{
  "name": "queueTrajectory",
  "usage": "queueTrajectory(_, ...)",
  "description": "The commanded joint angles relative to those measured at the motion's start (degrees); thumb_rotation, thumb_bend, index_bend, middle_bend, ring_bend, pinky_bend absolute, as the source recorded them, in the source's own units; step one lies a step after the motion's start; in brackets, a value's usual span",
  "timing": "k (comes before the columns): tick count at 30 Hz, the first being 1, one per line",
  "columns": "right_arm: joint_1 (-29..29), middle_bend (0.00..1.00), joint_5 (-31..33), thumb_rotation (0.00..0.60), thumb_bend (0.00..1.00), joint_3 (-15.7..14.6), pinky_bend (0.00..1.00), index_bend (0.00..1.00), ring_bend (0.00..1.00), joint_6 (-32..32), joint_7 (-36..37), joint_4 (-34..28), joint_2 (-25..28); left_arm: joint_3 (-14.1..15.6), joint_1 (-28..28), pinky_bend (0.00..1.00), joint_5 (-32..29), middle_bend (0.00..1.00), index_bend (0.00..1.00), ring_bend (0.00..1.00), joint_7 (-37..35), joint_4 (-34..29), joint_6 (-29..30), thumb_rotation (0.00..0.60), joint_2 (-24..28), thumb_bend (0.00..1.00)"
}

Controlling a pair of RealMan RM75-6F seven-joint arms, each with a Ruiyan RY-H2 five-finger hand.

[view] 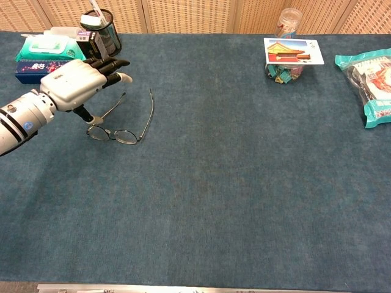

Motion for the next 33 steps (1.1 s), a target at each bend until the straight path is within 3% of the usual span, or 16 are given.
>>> queueTrajectory(1,0.0,0.21,0.0,0.6,0.05,0.1,0.27,0.16,0.16,0.1,0.0,0.1,0.0,0.6,-0.1,0.16,0.0,0.0,0.15,0.04,0.2,0.2,-0.4,0.6,0.1,0.0)
queueTrajectory(8,0.0,0.21,0.1,0.6,0.05,0.0,0.27,0.16,0.16,0.0,0.1,0.0,0.0,3.2,1.2,0.16,1.4,0.0,0.15,0.04,1.5,-2.3,1.1,0.6,2.8,0.0)
queueTrajectory(19,0.2,0.21,-0.3,0.6,0.05,-0.2,0.27,0.16,0.16,0.0,-0.5,-0.2,-0.3,8.2,5.9,0.16,5.0,0.0,0.15,0.04,4.4,-11.9,6.9,0.6,8.8,0.0)
queueTrajectory(33,-0.1,0.21,-0.5,0.6,0.05,-0.2,0.27,0.16,0.16,0.6,0.0,-0.5,0.1,9.8,9.2,0.16,5.4,0.01,0.15,0.04,4.5,-13.8,8.9,0.6,9.0,0.0)
